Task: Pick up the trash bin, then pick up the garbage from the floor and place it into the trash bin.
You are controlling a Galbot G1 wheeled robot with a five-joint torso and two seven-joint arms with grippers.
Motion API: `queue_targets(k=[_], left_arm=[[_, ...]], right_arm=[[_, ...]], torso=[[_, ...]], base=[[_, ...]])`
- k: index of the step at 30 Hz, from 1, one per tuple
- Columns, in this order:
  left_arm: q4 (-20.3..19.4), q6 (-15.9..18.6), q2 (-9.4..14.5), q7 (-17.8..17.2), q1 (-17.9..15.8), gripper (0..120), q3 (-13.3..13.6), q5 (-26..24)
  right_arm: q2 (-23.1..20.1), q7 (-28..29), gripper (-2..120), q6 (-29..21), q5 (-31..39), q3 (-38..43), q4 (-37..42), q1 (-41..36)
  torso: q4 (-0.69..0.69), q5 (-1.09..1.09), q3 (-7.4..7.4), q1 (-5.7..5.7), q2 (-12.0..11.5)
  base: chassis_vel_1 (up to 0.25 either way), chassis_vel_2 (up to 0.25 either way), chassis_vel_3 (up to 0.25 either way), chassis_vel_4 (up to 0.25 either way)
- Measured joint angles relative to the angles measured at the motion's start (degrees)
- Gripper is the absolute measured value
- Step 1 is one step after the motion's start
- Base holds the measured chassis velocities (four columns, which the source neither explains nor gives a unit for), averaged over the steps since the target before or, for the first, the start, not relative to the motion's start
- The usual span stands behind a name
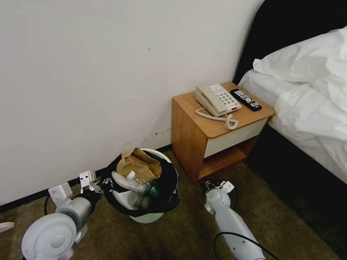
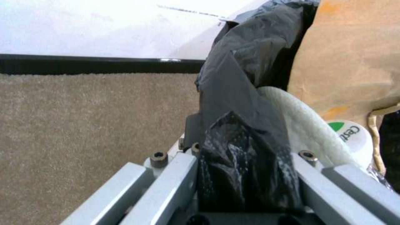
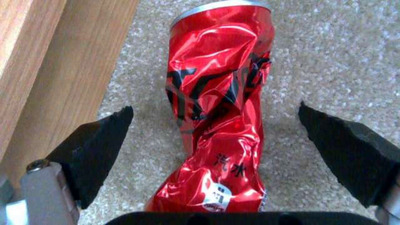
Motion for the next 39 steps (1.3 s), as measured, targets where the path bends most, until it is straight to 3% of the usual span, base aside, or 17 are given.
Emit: queue_targets(k=[39], left_arm=[[1.6,-0.5,0.0,0.1,-1.6,4,1.9,0.2]], right_arm=[[-0.7,-2.1,100,2.6,-4.3,-0.2,-6.5,2.9]], torso=[[0.02,0.00,-0.01,0.00,0.0]], base=[[0.000,0.000,0.000,0.000]])
